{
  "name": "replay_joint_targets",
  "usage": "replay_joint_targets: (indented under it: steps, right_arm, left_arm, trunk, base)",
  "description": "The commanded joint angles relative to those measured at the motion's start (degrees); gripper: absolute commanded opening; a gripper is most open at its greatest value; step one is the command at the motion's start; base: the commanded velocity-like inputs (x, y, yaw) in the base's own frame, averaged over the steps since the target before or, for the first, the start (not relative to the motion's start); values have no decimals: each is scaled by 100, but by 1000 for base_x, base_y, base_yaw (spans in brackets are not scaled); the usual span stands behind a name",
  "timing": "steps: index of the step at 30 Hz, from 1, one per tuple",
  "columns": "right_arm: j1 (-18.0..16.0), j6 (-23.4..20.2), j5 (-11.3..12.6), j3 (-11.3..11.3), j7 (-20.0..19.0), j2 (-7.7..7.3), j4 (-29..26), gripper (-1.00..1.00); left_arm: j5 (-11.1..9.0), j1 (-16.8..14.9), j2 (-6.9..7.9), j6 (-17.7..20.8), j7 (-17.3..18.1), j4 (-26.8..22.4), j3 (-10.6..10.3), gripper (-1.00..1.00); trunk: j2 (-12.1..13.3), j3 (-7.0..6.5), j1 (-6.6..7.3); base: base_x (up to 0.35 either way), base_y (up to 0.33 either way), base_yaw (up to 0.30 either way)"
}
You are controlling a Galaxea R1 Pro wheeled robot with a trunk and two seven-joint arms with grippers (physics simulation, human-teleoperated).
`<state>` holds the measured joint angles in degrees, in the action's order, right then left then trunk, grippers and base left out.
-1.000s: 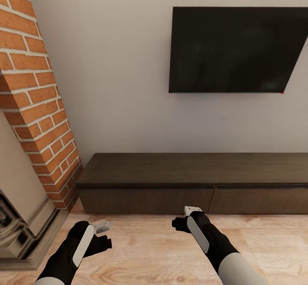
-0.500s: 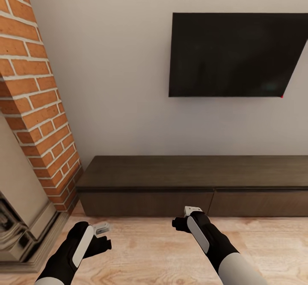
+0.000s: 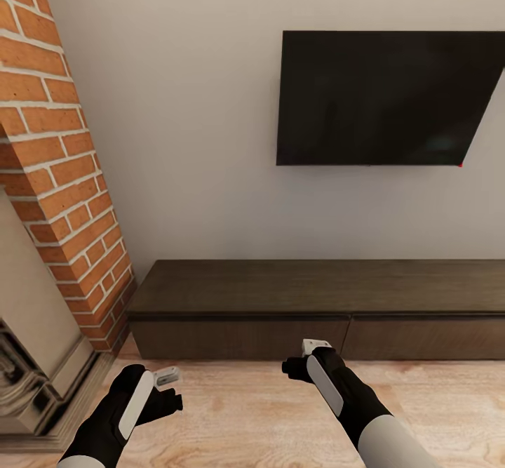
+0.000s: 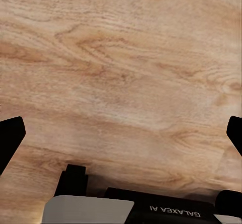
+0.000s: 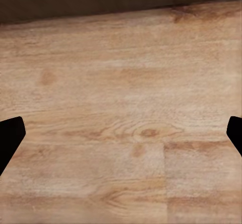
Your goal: Place each of the two pumpkins and all three candles from the living room inside a cabinet in the living room (use any cabinet), then make sure every cabinet is closed, and position the cauldron so it is next to a table in the living room.
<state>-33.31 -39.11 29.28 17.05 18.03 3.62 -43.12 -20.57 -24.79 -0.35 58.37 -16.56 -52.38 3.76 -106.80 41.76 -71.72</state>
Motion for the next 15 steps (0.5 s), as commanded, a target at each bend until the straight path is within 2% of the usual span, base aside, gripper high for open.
replay_joint_targets:
  steps: [1, 5, 9, 11, 15]
  right_arm:
    - [0, 0, 3, 0, 0, 3, 0, 100]
    - [0, 0, 6, -7, -1, 40, -9, 100]
    - [0, -4, 34, -14, -1, 62, -19, 100]
    - [0, 0, 163, -11, -1, 66, -20, 100]
    - [-6, 19, 440, -2, 6, 71, -15, 100]
  left_arm:
    - [0, 0, 0, 0, 1, 1, 1, 100]
    - [0, 0, 7, 6, 36, 27, 101, 100]
    - [2, 0, 12, 7, 197, 161, 543, 100]
    - [6, 0, 15, 11, 263, 195, 716, 100]
    - [17, 0, 17, 15, 303, 217, 817, 100]
  trunk:
    - [42, -18, 23]
    - [202, -90, 110]
    - [362, -162, 198]
    - [443, -198, 242]
    - [603, -270, 330]
  base:
    - [0, 0, 0]
    - [0, 0, 0]
    - [0, 0, 0]
    - [0, 0, 0]
    - [0, 0, 0]
